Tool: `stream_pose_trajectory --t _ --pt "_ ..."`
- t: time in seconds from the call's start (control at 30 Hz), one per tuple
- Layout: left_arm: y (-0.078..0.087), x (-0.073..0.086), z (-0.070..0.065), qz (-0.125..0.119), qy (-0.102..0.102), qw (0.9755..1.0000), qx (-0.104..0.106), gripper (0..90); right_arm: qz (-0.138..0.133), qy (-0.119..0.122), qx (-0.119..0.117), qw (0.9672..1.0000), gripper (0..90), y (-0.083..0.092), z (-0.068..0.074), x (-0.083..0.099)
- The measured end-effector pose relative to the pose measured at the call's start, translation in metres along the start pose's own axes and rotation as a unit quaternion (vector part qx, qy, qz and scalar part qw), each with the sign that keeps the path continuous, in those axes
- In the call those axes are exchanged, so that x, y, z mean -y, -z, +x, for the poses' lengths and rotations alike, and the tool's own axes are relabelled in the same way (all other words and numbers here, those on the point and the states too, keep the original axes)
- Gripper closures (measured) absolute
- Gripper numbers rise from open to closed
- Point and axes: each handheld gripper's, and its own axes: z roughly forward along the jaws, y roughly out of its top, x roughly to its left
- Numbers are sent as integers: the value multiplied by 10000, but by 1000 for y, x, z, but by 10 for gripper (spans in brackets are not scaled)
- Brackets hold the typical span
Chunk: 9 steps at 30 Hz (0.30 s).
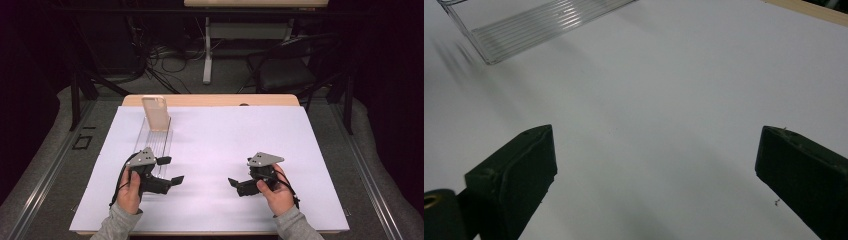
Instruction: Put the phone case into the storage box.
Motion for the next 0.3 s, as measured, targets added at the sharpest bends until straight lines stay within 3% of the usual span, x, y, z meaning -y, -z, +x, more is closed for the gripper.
stream_pose_trajectory --t 0.3 --pt "3 -1 1 -28 34 10000 -63 154 3 4 8 10000 27 -1 -1 1"
